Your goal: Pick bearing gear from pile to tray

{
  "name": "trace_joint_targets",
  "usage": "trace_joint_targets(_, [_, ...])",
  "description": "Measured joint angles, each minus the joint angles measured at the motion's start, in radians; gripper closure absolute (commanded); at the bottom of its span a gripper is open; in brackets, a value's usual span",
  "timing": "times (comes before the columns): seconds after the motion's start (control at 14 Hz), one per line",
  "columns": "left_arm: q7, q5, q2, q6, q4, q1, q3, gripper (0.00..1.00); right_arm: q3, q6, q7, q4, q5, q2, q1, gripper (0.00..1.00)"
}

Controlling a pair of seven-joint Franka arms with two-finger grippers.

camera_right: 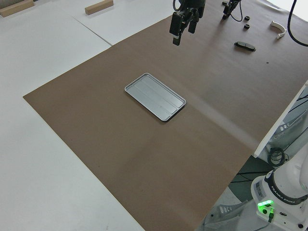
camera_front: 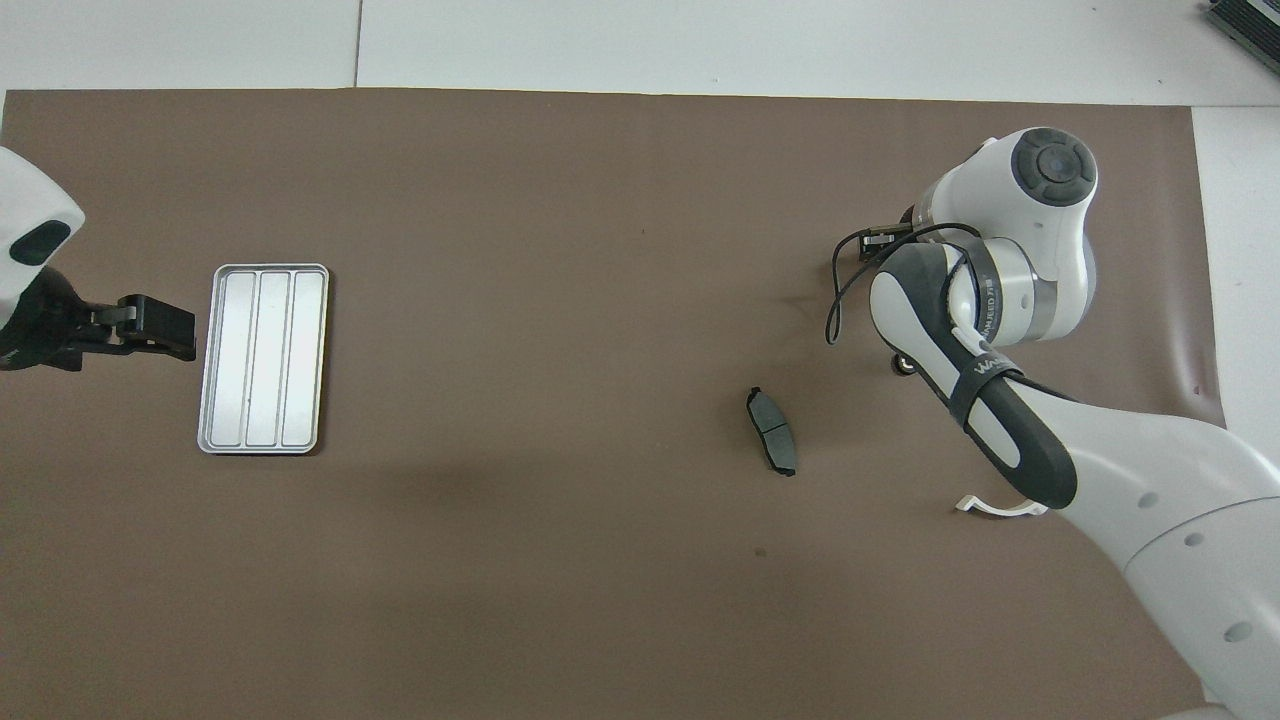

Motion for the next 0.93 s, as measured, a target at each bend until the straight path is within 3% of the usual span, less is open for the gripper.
trace_joint_targets(0.14, [0.000,0.000,0.000,0.000,0.000,0.000,0.000,0.00,-0.005,0.000,0.000,0.000,-0.001,-0.002,0.000,1.00])
trace_joint_targets(0.64, [0.000,0.000,0.000,0.000,0.000,0.000,0.000,0.00,-0.002,-0.001,0.018,0.008,0.000,-0.006,0.001,1.00])
trace_joint_targets(0.93, [0.000,0.000,0.000,0.000,0.000,0.000,0.000,0.00,0.067,-0.081,0.200,0.022,0.000,-0.095,0.004,1.00])
